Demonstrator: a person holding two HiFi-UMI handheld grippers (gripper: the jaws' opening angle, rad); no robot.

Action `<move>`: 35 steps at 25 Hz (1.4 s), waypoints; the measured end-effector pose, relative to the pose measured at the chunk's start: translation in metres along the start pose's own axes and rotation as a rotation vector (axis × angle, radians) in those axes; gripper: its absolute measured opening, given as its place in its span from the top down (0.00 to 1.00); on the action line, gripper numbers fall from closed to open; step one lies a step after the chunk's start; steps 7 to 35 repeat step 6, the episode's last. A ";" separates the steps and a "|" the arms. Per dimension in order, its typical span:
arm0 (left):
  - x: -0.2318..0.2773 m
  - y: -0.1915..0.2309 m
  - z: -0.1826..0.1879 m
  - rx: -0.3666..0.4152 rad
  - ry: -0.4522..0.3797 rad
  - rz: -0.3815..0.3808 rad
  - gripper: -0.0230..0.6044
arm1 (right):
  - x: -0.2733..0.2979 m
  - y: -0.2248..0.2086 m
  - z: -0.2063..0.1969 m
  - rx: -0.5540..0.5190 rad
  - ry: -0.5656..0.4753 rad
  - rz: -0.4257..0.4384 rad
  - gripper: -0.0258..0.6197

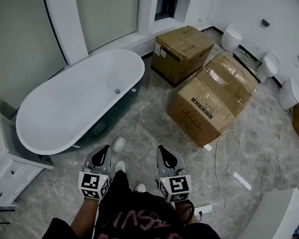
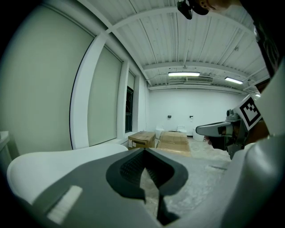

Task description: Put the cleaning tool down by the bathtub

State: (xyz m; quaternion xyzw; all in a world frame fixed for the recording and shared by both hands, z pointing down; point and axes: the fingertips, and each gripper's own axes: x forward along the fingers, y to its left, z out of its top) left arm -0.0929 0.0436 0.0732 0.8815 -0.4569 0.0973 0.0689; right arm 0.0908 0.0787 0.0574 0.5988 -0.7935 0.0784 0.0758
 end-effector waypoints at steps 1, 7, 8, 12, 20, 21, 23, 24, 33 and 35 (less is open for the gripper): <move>0.000 0.000 0.000 0.001 -0.002 -0.003 0.96 | 0.000 0.000 0.000 0.000 -0.002 -0.002 0.93; 0.002 0.000 0.003 0.008 -0.011 -0.013 0.96 | 0.002 -0.002 0.002 0.000 -0.010 -0.008 0.93; 0.002 0.000 0.003 0.008 -0.011 -0.013 0.96 | 0.002 -0.002 0.002 0.000 -0.010 -0.008 0.93; 0.002 0.000 0.003 0.008 -0.011 -0.013 0.96 | 0.002 -0.002 0.002 0.000 -0.010 -0.008 0.93; 0.002 0.000 0.003 0.008 -0.011 -0.013 0.96 | 0.002 -0.002 0.002 0.000 -0.010 -0.008 0.93; 0.002 0.000 0.003 0.008 -0.011 -0.013 0.96 | 0.002 -0.002 0.002 0.000 -0.010 -0.008 0.93; 0.002 0.000 0.003 0.008 -0.011 -0.013 0.96 | 0.002 -0.002 0.002 0.000 -0.010 -0.008 0.93; 0.002 0.000 0.003 0.008 -0.011 -0.013 0.96 | 0.002 -0.002 0.002 0.000 -0.010 -0.008 0.93; 0.002 0.000 0.003 0.008 -0.011 -0.013 0.96 | 0.002 -0.002 0.002 0.000 -0.010 -0.008 0.93; 0.002 0.000 0.003 0.008 -0.011 -0.013 0.96 | 0.002 -0.002 0.002 0.000 -0.010 -0.008 0.93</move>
